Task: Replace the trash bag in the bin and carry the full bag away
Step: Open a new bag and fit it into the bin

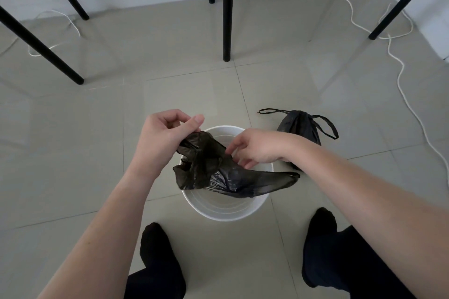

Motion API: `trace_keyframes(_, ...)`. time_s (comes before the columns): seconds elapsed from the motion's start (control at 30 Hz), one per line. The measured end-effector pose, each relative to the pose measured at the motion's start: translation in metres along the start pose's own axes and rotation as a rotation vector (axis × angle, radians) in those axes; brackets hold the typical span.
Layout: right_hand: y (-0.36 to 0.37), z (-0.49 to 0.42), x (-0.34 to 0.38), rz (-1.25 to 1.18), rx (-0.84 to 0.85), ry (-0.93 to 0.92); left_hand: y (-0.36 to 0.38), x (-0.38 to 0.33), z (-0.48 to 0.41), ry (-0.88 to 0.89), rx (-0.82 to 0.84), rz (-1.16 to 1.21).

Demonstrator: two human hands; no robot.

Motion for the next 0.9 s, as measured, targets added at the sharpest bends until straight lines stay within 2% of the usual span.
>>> trace_keyframes(0.17,0.01,0.006,0.004,0.027,0.126,0.028,-0.002,-0.002,0.0,0.016,0.004,0.051)
trace_keyframes(0.27,0.015,0.004,0.007,0.07,0.13,0.01,-0.001,-0.005,0.001,0.038,0.037,0.112)
trace_keyframes(0.5,0.016,-0.005,0.02,0.276,-0.071,-0.174,-0.007,0.002,-0.006,-0.022,0.09,0.367)
trace_keyframes(0.63,0.006,-0.009,0.017,0.17,-0.262,-0.242,-0.014,0.001,-0.005,-0.023,0.063,0.43)
trace_keyframes(0.77,0.008,-0.013,0.016,0.094,-0.191,-0.209,-0.016,0.0,-0.006,-0.009,0.054,0.465)
trace_keyframes(0.9,0.016,-0.018,0.013,0.183,-0.117,-0.164,-0.014,0.0,-0.006,0.003,0.039,0.464)
Point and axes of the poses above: each hand's wrist, its own z-axis away from the middle knuckle, its own y-axis out of the palm, x = y × z, the point moved 5 cm from there along -z, towards the middle knuckle, and after that the axes turned 10 degrees about -y, right-handed, at the moved point
